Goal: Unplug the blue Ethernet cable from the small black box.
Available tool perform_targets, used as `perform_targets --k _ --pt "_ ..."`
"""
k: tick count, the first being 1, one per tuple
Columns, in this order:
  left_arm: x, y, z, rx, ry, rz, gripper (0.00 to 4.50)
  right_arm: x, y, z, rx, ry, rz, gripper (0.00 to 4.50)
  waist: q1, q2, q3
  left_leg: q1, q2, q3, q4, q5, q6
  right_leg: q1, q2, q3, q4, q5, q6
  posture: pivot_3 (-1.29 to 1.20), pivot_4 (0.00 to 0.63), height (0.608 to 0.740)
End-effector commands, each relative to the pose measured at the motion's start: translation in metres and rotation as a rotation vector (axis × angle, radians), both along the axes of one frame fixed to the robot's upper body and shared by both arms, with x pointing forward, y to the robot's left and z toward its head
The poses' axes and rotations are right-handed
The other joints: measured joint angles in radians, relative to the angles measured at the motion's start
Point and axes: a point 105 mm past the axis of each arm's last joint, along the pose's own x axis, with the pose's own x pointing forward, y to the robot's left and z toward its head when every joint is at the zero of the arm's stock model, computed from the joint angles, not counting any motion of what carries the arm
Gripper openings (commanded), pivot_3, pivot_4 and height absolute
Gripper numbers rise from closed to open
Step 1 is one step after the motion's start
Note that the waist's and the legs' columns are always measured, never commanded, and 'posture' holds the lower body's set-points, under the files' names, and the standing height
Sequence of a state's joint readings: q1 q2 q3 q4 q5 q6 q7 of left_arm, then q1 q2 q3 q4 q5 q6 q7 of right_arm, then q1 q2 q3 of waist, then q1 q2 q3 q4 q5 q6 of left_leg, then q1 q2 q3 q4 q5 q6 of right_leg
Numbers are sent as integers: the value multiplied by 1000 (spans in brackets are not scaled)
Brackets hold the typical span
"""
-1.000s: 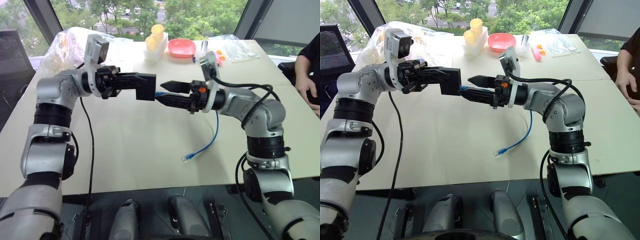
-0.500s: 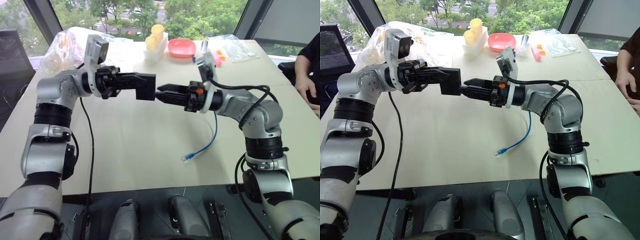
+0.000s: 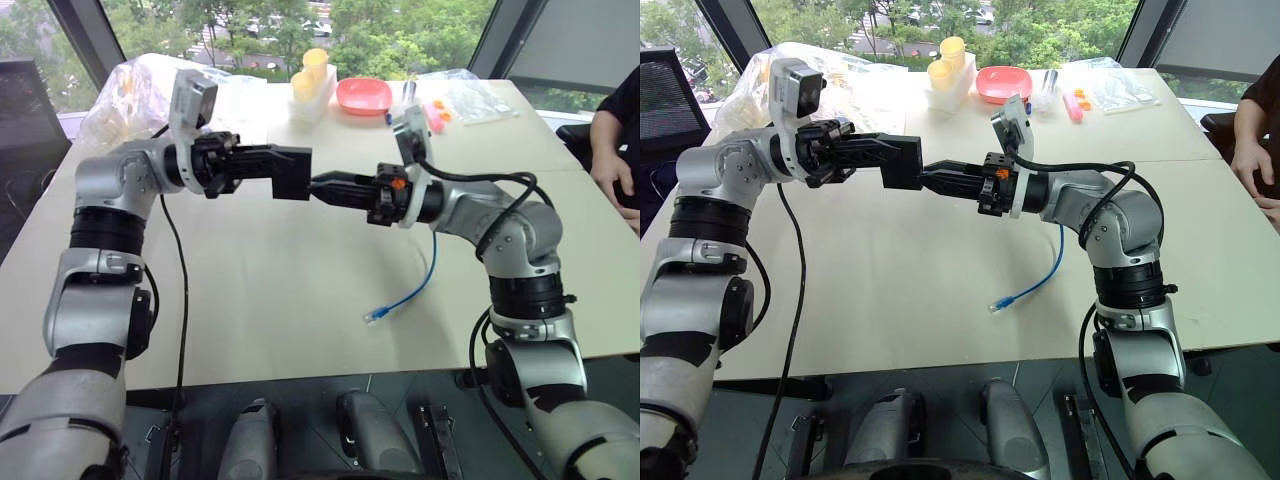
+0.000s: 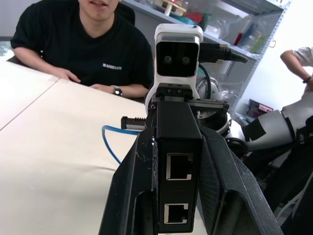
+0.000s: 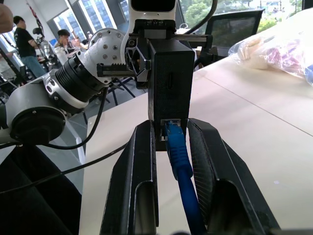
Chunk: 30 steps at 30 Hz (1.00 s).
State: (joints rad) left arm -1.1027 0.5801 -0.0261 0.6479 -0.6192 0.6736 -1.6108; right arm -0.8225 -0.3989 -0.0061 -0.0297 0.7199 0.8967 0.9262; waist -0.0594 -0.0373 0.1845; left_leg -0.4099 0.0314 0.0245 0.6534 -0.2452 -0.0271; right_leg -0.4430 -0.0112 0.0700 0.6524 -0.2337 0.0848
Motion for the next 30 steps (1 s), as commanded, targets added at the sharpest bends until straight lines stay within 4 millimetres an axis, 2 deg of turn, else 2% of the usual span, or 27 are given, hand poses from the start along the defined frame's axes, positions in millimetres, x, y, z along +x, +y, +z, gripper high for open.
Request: perform_targets --k 1,11,17,30 --pt "-1 5 17 -26 -50 11 478 -4 -6 6 26 -9 9 384 0 0 0 0 0 0 0 0 0 0 0 0 0 0 0 0 150 737" --pt "-1 5 16 -31 -50 8 478 -2 -7 4 43 24 7 384 0 0 0 0 0 0 0 0 0 0 0 0 0 0 0 0 150 737" --pt "-1 4 16 -34 -48 6 478 1 -7 5 44 20 -7 2979 0 0 0 0 0 0 0 0 0 0 0 0 0 0 0 0 150 737" --pt "-2 2 14 -28 -43 1 478 8 -9 7 69 26 -44 2979 0 0 0 0 0 0 0 0 0 0 0 0 -1 0 0 0 150 737"
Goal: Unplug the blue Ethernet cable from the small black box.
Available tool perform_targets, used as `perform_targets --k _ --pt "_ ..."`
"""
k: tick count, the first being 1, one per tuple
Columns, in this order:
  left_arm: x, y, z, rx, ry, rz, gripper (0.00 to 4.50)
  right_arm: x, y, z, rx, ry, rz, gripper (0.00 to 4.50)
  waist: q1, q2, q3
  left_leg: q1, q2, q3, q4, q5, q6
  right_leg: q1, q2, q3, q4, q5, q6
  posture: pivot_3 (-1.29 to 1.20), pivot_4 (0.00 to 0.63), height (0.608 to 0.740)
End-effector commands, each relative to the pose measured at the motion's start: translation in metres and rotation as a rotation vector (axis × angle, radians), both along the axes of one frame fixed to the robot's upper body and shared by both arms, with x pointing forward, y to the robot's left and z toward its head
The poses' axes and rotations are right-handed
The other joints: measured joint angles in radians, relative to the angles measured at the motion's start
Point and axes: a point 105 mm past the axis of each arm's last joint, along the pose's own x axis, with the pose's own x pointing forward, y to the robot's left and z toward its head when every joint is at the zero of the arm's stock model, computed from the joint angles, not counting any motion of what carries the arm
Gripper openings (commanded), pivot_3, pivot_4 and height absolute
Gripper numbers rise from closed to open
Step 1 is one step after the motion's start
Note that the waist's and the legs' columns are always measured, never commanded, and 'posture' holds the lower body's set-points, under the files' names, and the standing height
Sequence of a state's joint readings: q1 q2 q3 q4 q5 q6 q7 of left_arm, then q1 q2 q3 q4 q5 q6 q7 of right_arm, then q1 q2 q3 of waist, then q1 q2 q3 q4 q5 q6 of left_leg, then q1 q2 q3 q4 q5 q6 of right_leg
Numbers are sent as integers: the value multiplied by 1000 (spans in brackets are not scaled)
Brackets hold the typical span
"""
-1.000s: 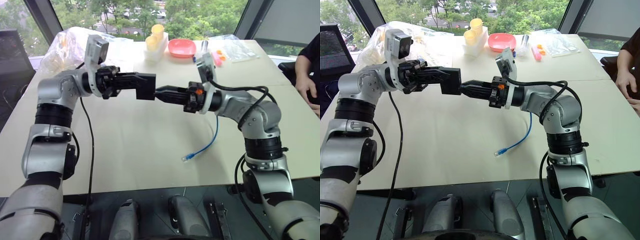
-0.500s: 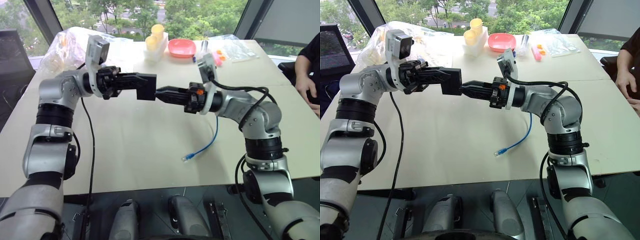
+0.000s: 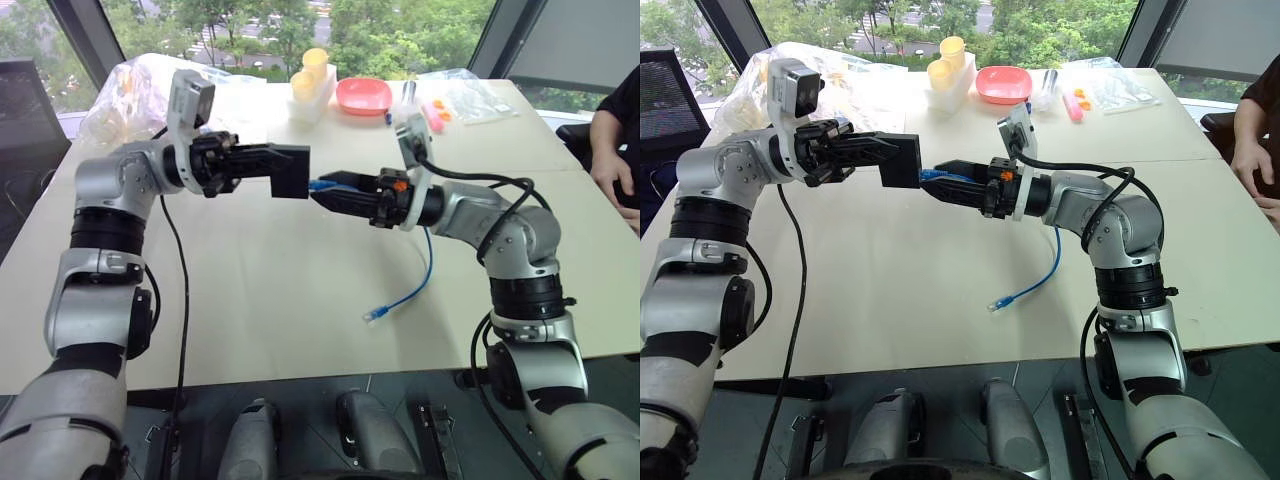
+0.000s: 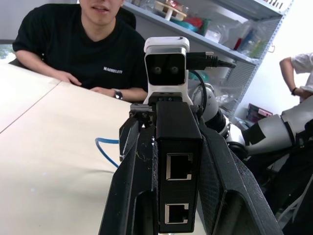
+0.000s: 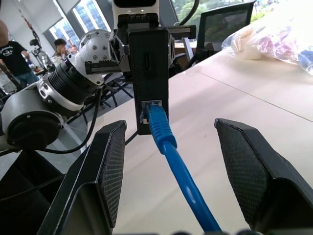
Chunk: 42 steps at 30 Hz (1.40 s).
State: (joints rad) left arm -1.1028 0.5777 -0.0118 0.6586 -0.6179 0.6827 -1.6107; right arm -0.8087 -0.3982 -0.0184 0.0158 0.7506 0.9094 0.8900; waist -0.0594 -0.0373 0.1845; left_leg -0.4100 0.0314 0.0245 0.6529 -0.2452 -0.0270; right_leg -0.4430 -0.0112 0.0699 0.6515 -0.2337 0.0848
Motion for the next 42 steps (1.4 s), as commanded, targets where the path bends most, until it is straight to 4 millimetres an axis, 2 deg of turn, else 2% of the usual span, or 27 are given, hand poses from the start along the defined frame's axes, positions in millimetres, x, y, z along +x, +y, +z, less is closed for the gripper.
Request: perform_targets --k 1,2,5,9,10,15,18,24,27,32,34,36,38,40,42 --pt "-3 0 13 -13 -56 -4 478 0 -3 16 45 -48 -8 2979 0 0 0 0 0 0 0 0 0 0 0 0 0 0 0 0 150 737" --pt "-3 0 13 -11 -56 -3 478 0 -3 16 46 -48 -9 2979 0 0 0 0 0 0 0 0 0 0 0 0 0 0 0 0 150 737" --pt "-2 0 12 -9 -54 0 478 1 -2 16 45 -52 -13 2252 0 0 0 0 0 0 0 0 0 0 0 0 0 0 0 0 150 737" --pt "-2 0 12 -9 -53 7 478 1 0 16 47 -56 -17 286 -1 0 0 0 0 0 0 0 0 0 0 0 0 0 0 0 150 737" --pt "-1 0 12 -9 -52 8 478 0 0 16 45 -55 -15 49 0 0 0 0 0 0 0 0 0 0 0 0 0 0 0 0 150 737" --pt "-1 1 12 -7 -55 13 478 -2 -1 15 40 -52 -6 49 0 0 0 0 0 0 0 0 0 0 0 0 0 0 0 0 150 737" --pt "0 4 10 8 -60 31 478 0 -8 13 37 -43 -40 49 0 0 0 0 0 0 0 0 0 0 0 0 0 0 0 0 150 737" --pt "-1 33 17 34 -90 126 478 12 -70 -22 -84 5 -309 49 10 0 0 -1 0 0 -1 0 0 0 0 0 -2 0 0 0 150 737" --pt "0 42 19 27 -80 165 478 12 -85 -33 -111 10 -392 49 14 0 0 -1 0 1 -2 0 1 0 0 0 -3 0 0 0 150 737" --pt "11 31 5 46 -94 222 478 51 -84 -60 -231 -45 -641 49 13 0 0 1 0 1 0 0 1 1 1 1 -2 0 0 0 150 737" --pt "24 20 -2 51 -131 307 478 73 -82 -77 -302 -71 -758 49 13 0 0 1 0 1 1 0 1 1 1 1 -2 0 0 0 150 737" --pt "41 12 -10 57 -149 424 478 86 -79 -91 -355 -96 -816 49 14 0 0 0 0 1 2 0 1 0 1 1 -2 0 0 0 150 737" --pt "56 7 -17 34 -158 548 478 93 -78 -105 -387 -101 -843 923 19 0 0 -1 0 2 2 0 1 1 0 2 -2 0 0 0 150 737" --pt "62 4 -28 52 -199 621 478 95 -77 -115 -399 -101 -848 1762 18 0 0 -2 0 2 1 0 1 0 -1 2 -2 0 1 0 150 737" --pt "68 3 -49 122 -233 700 478 93 -81 -119 -429 -127 -852 2825 15 0 0 -2 -1 3 0 -1 1 0 -2 2 -3 1 1 0 150 737"
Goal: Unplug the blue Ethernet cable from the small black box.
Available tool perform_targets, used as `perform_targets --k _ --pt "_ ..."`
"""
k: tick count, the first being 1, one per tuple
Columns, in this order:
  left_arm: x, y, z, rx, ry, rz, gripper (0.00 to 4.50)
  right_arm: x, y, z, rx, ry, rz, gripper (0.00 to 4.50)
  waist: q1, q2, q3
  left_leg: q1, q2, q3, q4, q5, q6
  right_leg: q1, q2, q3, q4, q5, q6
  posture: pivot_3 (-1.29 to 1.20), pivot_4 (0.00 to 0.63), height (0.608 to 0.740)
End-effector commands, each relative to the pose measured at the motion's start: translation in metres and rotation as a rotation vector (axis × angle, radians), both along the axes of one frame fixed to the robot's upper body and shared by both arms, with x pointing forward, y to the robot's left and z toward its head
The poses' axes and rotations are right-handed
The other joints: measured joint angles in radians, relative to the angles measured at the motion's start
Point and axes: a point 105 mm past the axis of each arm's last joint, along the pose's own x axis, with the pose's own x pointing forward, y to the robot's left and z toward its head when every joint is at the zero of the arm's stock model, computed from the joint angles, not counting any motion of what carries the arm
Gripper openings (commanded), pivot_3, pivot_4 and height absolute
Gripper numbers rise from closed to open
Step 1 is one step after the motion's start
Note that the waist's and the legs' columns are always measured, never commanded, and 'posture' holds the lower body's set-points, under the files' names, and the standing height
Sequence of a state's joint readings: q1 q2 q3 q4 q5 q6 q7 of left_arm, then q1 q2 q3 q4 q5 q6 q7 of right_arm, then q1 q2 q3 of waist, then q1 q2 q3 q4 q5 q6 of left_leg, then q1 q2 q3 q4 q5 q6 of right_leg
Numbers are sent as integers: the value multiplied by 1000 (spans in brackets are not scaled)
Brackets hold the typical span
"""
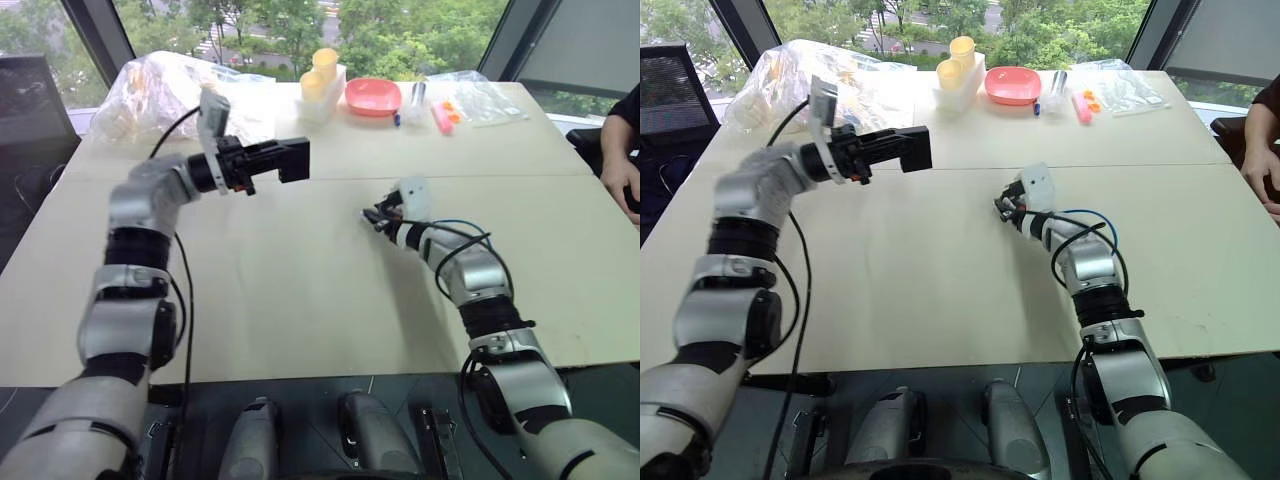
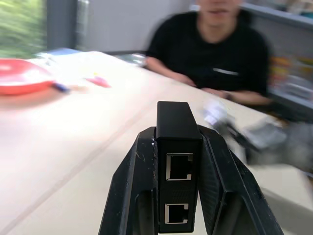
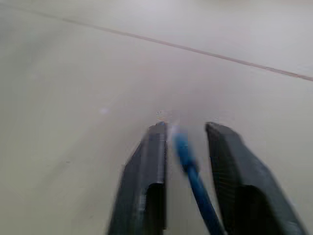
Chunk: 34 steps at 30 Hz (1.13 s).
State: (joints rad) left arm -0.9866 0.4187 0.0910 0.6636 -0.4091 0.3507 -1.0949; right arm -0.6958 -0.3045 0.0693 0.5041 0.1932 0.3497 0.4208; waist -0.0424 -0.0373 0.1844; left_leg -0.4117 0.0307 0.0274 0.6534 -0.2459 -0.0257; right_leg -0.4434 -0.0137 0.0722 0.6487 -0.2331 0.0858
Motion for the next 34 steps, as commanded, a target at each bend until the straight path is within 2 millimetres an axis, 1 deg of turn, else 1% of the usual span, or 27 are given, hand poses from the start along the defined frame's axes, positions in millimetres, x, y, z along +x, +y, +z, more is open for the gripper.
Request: perform_targets --k 1,2,3,4,6,8,10,11,12,14,15,16,17,19,20,21,23,25,28,31,34 --pt "9 7 -15 92 -79 154 478 1 -10 14 -40 -82 -10 3383 -2 0 0 0 0 0 -1 0 0 0 0 0 0 0 0 0 150 737" --pt "10 8 -21 103 -77 173 478 -1 -10 16 -33 -88 -1 3927 -1 0 0 0 0 0 -2 0 0 0 0 0 0 0 0 0 150 737" --pt "10 9 -25 93 -82 203 478 -5 -9 22 -1 -99 11 4353 -1 0 0 0 0 0 -2 0 0 0 0 0 -1 0 0 0 150 737" --pt "10 10 -26 82 -88 224 478 -8 -9 26 19 -108 17 4353 -1 0 0 0 0 0 -2 0 0 0 0 0 0 0 0 0 150 737" --pt "9 9 -31 59 -97 263 478 -20 -8 40 110 -130 42 4353 0 0 0 0 1 -1 -2 0 0 -1 1 0 0 0 0 0 150 737" --pt "5 3 -36 52 -106 277 478 -32 -6 52 196 -144 64 4353 0 0 0 1 1 -1 -2 0 0 0 1 0 0 0 0 0 150 737" --pt "1 -1 -39 41 -101 281 478 -39 -6 57 243 -145 67 4353 0 0 0 1 1 -1 -2 0 0 0 0 0 0 0 0 0 150 737" --pt "-3 -4 -43 48 -87 261 478 -42 -7 58 249 -145 61 4353 0 0 0 1 1 -1 -1 0 0 0 0 0 0 0 0 0 150 737" --pt "-8 -9 -51 66 -67 238 478 -46 -7 59 252 -148 57 4353 -1 0 0 2 1 -1 -1 0 0 1 0 0 0 0 0 0 150 737" --pt "-12 -12 -60 63 -30 227 1524 -52 -8 57 258 -147 43 4393 -1 0 0 2 0 -1 -1 0 0 1 1 0 0 0 0 0 150 737" --pt "-13 -12 -62 78 -35 232 1841 -54 -8 57 264 -147 35 4393 -1 0 0 3 0 -1 -1 0 0 2 1 0 0 0 0 0 150 737" --pt "-14 -12 -64 87 -39 243 2279 -55 -8 57 269 -145 30 4393 -2 0 0 3 1 -1 -1 0 0 2 1 0 0 0 0 0 150 737" --pt "-15 -13 -65 97 -45 238 2804 -55 -8 57 268 -145 28 4393 -2 0 0 3 0 0 -1 0 0 2 1 0 0 0 0 0 150 737" --pt "-17 -14 -70 136 -57 237 3712 -56 -7 56 256 -147 29 4393 -1 0 0 3 1 0 -1 0 0 2 2 0 0 0 0 0 150 737" --pt "-17 -13 -70 129 -57 247 4164 -56 -7 56 244 -151 32 4393 -1 0 0 3 0 0 -1 0 0 2 2 0 0 0 0 0 150 737" --pt "-16 -11 -68 114 -54 265 4444 -57 -7 56 235 -155 35 4393 -1 0 0 3 0 0 0 0 0 2 2 0 0 0 0 0 150 737" --pt "-15 -3 -58 76 -63 295 4444 -57 -8 57 231 -161 35 4393 -1 0 0 3 0 0 0 0 0 2 2 0 0 0 0 0 150 737" --pt "-15 8 -44 31 -66 333 4444 -58 -11 59 229 -169 32 4393 -2 0 0 3 1 0 0 0 0 2 2 0 0 0 0 0 150 737" --pt "-22 22 -28 9 -83 356 4444 -61 -14 62 229 -178 32 4393 -3 0 0 3 1 0 -1 0 0 2 2 0 0 0 0 0 150 737" --pt "-35 38 -20 -1 -66 373 4444 -69 -15 64 232 -189 41 4393 -3 0 0 3 1 -1 -1 0 0 2 2 0 0 0 0 0 150 737" --pt "-51 51 -20 16 -33 402 4444 -81 -15 66 224 -197 57 4393 -2 0 0 3 1 -1 -2 0 0 2 2 0 0 0 0 0 150 737"
